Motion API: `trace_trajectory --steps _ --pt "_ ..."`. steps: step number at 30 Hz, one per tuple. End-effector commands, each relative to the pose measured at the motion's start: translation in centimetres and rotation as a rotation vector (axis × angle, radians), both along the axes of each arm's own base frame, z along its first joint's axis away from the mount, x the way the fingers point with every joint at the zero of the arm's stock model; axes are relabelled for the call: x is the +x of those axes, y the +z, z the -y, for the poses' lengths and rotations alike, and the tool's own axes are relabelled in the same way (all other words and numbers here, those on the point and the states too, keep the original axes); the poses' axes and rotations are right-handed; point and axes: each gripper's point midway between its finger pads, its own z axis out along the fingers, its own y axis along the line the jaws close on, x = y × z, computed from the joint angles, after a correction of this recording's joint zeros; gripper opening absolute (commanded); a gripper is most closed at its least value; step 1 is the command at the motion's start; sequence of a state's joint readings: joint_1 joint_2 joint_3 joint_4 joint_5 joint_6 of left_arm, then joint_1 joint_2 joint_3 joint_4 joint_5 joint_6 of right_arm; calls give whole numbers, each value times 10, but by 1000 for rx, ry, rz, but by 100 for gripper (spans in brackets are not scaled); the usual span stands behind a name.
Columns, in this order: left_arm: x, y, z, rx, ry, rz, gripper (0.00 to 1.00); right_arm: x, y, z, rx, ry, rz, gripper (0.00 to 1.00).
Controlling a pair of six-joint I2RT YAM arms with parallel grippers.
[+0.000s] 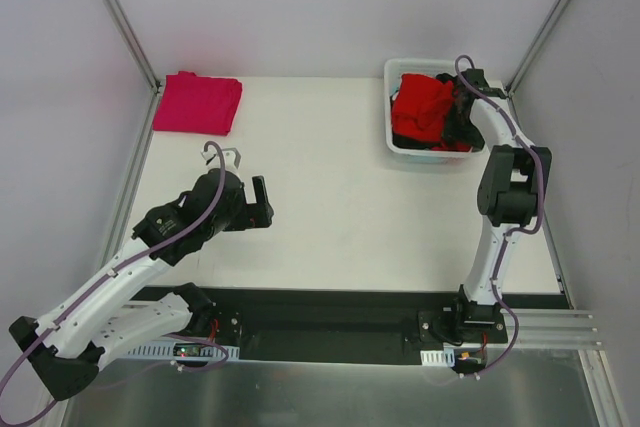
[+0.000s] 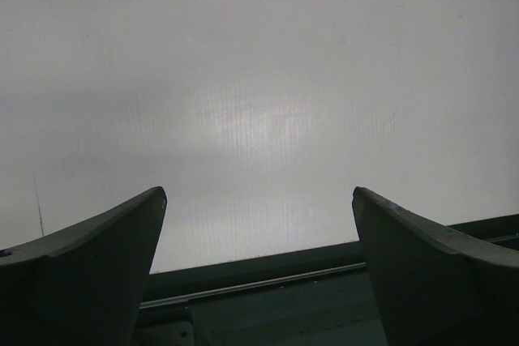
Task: Fold and stack the t-shirts
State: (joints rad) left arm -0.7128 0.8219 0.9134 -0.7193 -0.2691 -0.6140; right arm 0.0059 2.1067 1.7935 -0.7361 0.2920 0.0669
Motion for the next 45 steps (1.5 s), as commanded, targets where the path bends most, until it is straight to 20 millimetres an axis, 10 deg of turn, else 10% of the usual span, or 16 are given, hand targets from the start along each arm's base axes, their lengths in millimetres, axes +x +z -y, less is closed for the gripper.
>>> trace_trajectory --steps 1,10,18,28,33,37,42,45 --pt "-2 8 -2 -9 -3 15 99 -37 7 50 -97 -126 -92 65" --pt "-2 12 -4 -5 -9 28 99 -39 3 106 -73 -296 -74 65" --pt "-5 13 -4 -19 -14 31 99 2 38 151 -124 -331 51 65" --pt "-2 7 3 -6 -26 -7 99 35 80 158 -123 -277 207 65" --pt "-3 9 3 -18 -18 0 99 23 96 142 -63 -315 246 64" --pt "-2 15 3 -29 -19 18 99 17 155 110 -23 -253 378 64" --pt "-3 13 7 -44 -18 -1 99 17 233 36 79 -64 554 64" --pt "-3 13 9 -61 -12 -8 99 29 235 -21 277 87 575 64"
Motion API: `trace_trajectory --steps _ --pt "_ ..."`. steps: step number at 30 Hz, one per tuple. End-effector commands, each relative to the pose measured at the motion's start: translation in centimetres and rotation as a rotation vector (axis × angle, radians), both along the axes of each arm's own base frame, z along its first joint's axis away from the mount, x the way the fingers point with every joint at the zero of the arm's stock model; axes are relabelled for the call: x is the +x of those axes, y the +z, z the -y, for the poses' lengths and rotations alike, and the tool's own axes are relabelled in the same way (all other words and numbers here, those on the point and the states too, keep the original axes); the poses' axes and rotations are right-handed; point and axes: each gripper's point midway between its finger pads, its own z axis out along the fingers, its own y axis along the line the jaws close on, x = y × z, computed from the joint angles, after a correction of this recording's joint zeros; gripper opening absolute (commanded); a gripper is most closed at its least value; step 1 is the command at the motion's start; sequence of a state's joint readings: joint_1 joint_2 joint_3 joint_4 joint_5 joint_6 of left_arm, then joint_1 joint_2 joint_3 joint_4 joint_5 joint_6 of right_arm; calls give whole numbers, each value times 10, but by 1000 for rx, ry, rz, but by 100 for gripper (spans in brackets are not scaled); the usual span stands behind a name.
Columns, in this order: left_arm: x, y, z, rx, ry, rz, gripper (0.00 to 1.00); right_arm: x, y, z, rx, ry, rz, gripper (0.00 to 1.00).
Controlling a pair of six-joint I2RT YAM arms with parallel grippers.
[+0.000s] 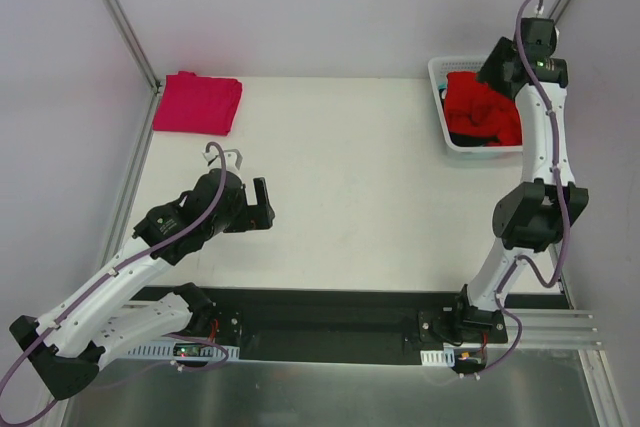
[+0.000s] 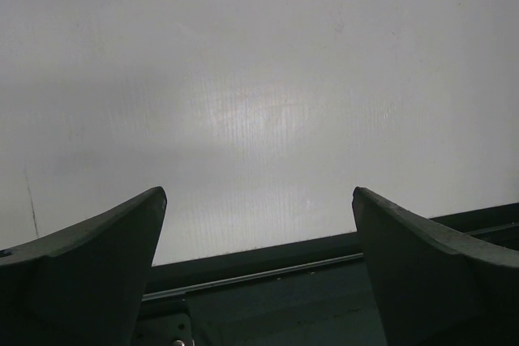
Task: Fold and stack the t-shirts
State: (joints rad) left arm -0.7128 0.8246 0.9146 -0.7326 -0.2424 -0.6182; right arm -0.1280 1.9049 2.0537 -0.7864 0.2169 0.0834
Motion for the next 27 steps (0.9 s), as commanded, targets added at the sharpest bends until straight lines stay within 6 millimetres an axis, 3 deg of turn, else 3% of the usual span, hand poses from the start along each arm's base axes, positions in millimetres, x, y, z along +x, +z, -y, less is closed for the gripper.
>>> trace_trajectory --steps 1,3,5,10,11,18,27 --pt "1 16 7 -60 5 16 99 13 56 -89 219 276 178 64" --pt "1 17 8 -62 3 16 99 17 52 -129 326 397 176 63" --pt "1 17 7 -60 2 17 99 25 44 -152 384 466 170 63" --pt "-1 17 3 -59 9 32 99 41 17 -182 440 546 126 64" --pt "-1 15 2 -57 13 30 99 46 1 -187 461 559 94 64" --pt "0 16 6 -61 7 18 99 53 -55 -191 447 555 -24 63" --pt "0 19 8 -68 0 20 99 65 -94 -172 346 507 -96 64"
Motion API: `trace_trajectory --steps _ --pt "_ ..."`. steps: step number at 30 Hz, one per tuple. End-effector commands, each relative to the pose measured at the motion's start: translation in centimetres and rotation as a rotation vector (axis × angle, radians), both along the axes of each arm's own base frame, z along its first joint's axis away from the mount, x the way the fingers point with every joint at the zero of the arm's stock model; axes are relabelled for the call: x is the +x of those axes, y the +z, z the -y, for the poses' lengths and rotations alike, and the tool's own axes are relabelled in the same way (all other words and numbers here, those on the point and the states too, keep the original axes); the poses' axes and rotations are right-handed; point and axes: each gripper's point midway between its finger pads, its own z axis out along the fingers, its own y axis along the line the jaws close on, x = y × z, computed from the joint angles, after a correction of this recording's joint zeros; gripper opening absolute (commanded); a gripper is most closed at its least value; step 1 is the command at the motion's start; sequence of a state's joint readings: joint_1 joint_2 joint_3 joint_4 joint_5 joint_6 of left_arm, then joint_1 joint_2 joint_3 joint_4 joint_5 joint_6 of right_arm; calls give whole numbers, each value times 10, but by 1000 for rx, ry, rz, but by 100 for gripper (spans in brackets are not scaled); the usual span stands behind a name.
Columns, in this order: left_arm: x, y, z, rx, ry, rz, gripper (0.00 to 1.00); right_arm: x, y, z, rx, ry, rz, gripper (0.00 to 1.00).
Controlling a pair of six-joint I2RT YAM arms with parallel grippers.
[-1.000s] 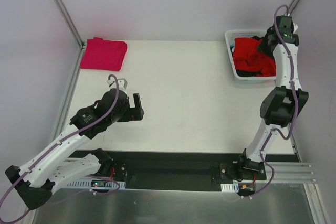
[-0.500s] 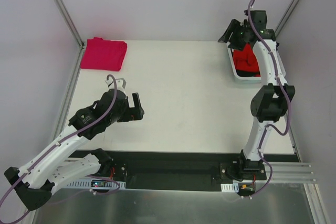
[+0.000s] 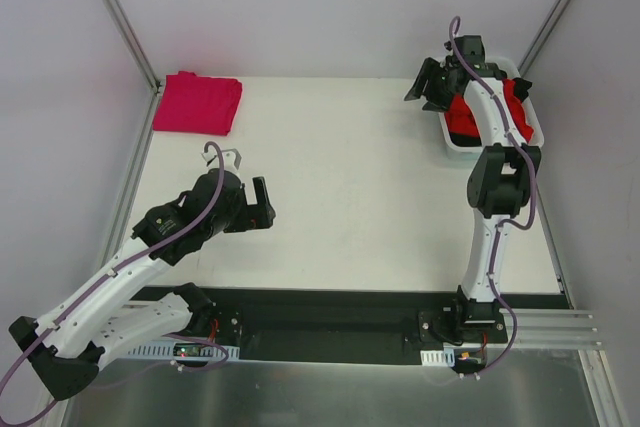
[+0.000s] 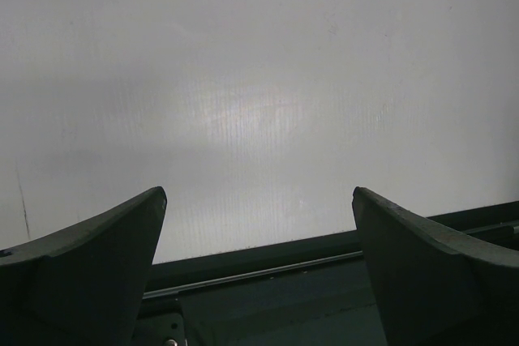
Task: Fold and stack the t-shirts
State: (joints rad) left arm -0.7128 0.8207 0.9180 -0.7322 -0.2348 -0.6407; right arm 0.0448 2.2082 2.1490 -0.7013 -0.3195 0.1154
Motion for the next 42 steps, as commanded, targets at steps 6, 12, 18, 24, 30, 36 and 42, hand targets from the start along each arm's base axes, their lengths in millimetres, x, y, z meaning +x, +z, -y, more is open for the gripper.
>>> trace_trajectory --steps 6,12,18,24,30,36,42 --pt "1 18 4 -43 -11 35 99 14 -21 25 -139 -49 -4 64" --pt "1 20 4 -45 -13 39 99 16 -28 35 -193 -63 -9 64" --pt "0 23 6 -57 -23 39 99 22 -32 57 -257 -91 1 64" --pt "-2 27 6 -69 -25 47 99 25 -34 91 -305 -140 0 64" --pt "-2 31 7 -75 -27 54 99 22 -43 120 -327 -190 -29 64" --pt "-3 33 7 -79 -31 52 99 23 -45 142 -328 -230 -31 64" --pt "-2 29 6 -65 -25 46 99 24 1 129 -246 -239 53 63"
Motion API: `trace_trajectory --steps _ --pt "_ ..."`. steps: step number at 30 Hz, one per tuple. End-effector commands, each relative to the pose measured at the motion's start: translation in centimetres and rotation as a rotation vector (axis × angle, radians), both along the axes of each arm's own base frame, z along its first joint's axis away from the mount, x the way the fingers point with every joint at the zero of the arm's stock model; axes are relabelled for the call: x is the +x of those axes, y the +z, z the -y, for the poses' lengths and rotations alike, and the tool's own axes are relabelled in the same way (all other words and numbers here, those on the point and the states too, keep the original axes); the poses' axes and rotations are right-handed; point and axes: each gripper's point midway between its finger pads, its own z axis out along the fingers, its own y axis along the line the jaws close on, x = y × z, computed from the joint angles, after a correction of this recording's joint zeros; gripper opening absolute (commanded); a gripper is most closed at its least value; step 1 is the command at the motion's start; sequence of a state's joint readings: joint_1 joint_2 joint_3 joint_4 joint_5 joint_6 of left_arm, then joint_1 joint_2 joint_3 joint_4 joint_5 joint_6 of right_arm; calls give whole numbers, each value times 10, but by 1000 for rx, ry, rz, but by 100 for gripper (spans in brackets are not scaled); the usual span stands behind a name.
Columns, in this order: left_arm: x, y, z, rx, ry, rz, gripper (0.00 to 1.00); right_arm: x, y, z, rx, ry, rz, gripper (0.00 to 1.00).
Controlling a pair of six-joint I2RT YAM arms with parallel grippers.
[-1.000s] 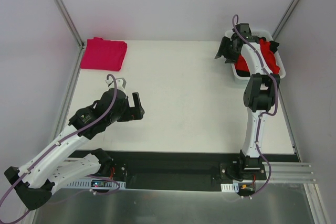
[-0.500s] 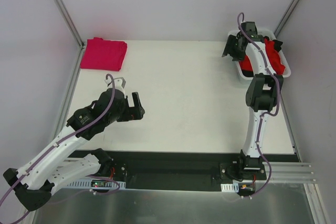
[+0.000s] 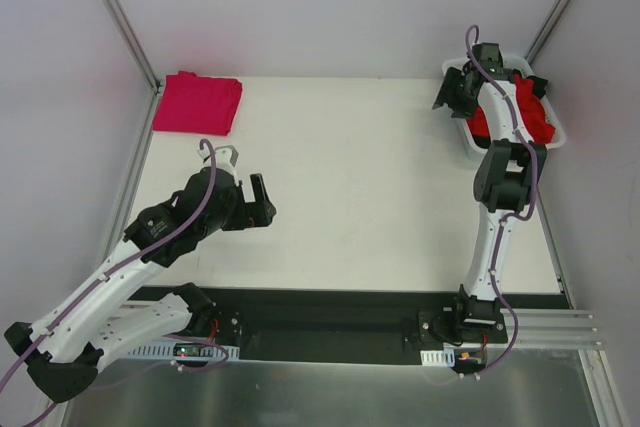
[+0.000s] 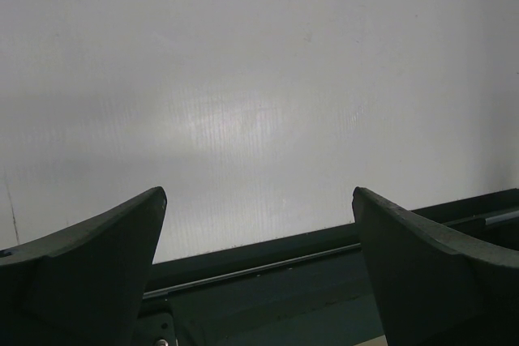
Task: Fold and stack the t-shirts
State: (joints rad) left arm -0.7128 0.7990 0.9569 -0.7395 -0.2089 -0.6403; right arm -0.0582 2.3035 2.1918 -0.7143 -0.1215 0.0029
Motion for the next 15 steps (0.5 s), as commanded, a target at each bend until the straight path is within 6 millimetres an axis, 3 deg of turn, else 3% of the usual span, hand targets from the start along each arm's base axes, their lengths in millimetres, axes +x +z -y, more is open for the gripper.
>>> trace_trajectory --steps 1,5,6,8,9,13,15 --pt "1 10 2 -15 -7 13 99 6 59 31 -23 -95 125 64" --pt "2 8 6 -15 -12 -2 99 2 122 29 -11 -123 255 64" --pt "2 8 6 -14 -12 -3 99 0 129 32 -25 -135 270 64" --pt "2 8 6 -15 -12 -2 99 -2 142 42 -69 -162 304 64" --pt "2 9 6 -16 -10 -1 99 -7 153 59 -133 -223 325 65" --pt "1 8 3 -12 -5 6 99 -26 145 105 -291 -377 302 67" --pt "1 8 2 -13 -5 11 99 -37 131 127 -377 -444 264 68"
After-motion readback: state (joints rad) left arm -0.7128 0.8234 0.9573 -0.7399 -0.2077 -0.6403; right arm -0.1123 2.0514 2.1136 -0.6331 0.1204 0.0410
